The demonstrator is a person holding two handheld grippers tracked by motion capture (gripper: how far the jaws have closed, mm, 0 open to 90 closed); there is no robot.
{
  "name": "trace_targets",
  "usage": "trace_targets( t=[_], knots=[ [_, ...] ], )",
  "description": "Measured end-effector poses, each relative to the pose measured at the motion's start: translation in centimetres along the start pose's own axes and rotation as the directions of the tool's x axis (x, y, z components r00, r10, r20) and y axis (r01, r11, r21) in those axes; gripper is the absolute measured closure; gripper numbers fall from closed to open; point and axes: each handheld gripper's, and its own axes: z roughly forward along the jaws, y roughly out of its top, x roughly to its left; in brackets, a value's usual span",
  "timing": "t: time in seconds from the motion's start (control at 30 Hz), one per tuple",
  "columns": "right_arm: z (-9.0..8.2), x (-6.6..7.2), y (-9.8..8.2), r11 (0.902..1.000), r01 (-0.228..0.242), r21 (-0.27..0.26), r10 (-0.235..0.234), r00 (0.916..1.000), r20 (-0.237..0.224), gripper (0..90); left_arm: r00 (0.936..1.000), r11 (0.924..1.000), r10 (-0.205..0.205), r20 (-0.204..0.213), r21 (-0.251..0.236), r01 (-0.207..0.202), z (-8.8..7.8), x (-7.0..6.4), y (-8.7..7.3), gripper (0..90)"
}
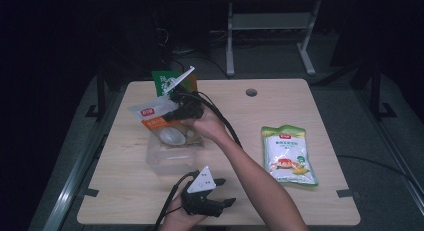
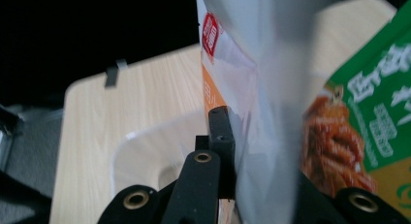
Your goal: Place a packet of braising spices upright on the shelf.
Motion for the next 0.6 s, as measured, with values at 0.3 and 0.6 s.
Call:
trace_targets(
  t=[0.3,0.6],
  knots=[
    [0.2,-0.1,-0.9,0.9855,-0.089,-0.144,0.087,0.9960,-0.021,90.0,0.9999,0.9999,0.014,0.004,0.005,-0.014,0.0,-0.1,0.0,34.8],
    [1.9,-1.1,-3.1,0.9724,-0.134,-0.191,0.132,0.9909,-0.023,89.9,1.0000,1.0000,0.004,0.009,0.000,-0.004,0.0,-0.2,0.0,34.8]
  ],
)
